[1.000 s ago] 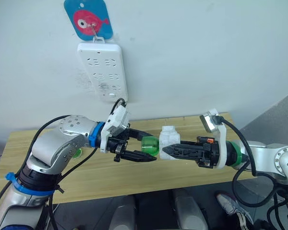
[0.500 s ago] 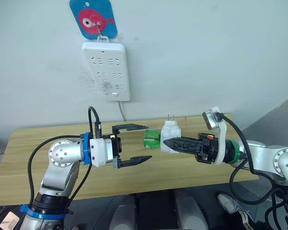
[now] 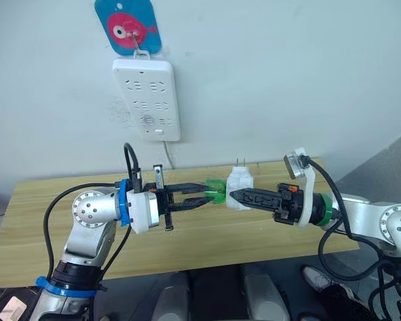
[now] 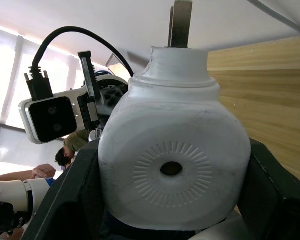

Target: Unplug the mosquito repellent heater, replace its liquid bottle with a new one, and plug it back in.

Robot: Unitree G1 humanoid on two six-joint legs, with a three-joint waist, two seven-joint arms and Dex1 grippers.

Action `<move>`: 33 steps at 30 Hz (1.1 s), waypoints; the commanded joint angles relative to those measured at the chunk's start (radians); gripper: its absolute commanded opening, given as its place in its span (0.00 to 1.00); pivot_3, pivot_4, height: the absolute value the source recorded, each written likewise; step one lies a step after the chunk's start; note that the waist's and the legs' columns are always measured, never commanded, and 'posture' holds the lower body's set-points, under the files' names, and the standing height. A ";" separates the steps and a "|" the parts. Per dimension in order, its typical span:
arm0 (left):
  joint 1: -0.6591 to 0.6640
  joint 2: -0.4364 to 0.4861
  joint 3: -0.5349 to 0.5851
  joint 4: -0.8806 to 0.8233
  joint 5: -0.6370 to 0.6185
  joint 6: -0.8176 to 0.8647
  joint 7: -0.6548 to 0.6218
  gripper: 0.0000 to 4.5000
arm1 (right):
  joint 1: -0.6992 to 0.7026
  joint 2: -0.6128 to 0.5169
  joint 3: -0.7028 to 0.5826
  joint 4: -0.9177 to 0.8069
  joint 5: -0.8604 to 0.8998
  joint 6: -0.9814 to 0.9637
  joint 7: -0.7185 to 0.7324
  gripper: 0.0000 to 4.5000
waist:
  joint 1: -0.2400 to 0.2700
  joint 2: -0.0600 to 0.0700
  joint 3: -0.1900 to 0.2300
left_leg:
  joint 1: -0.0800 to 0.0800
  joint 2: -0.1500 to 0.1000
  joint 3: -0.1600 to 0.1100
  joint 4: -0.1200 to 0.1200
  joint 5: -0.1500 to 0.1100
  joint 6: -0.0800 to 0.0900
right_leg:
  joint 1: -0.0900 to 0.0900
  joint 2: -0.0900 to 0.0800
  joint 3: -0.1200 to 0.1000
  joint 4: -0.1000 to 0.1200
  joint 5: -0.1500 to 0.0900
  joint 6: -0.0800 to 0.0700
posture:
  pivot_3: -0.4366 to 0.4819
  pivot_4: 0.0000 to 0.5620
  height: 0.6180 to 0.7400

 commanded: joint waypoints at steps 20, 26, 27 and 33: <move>0.004 -0.006 -0.007 0.066 0.012 -0.092 0.005 0.66 | -0.016 0.013 -0.023 -0.068 0.039 0.002 0.055 0.67 | -0.001 0.000 0.000 | 0.000 0.000 0.000 0.000 0.000 0.000 | 0.000 0.000 0.000 0.000 0.000 0.000 | 0.34 0.51 1.00; -0.005 -0.018 -0.024 0.072 0.013 -0.110 0.008 0.66 | -0.018 0.009 -0.019 -0.070 0.039 0.001 0.060 0.67 | -0.002 0.000 0.000 | 0.000 0.000 0.000 0.000 0.000 0.000 | 0.000 0.000 0.000 0.000 0.000 0.000 | 0.34 0.51 1.00; -0.005 -0.019 -0.024 0.071 0.011 -0.111 0.011 0.66 | -0.019 0.009 -0.019 -0.070 0.039 0.001 0.059 0.67 | -0.002 0.000 0.000 | 0.000 0.000 0.000 0.000 0.000 0.000 | 0.000 0.000 0.000 0.000 0.000 0.000 | 0.34 0.51 1.00; -0.003 -0.018 -0.017 0.062 -0.006 -0.111 0.010 0.50 | -0.019 0.004 -0.020 -0.069 0.039 0.002 0.061 0.67 | -0.001 0.000 0.000 | 0.000 0.000 0.000 0.000 0.000 0.000 | 0.000 0.000 0.000 0.000 0.000 0.000 | 0.35 0.50 1.00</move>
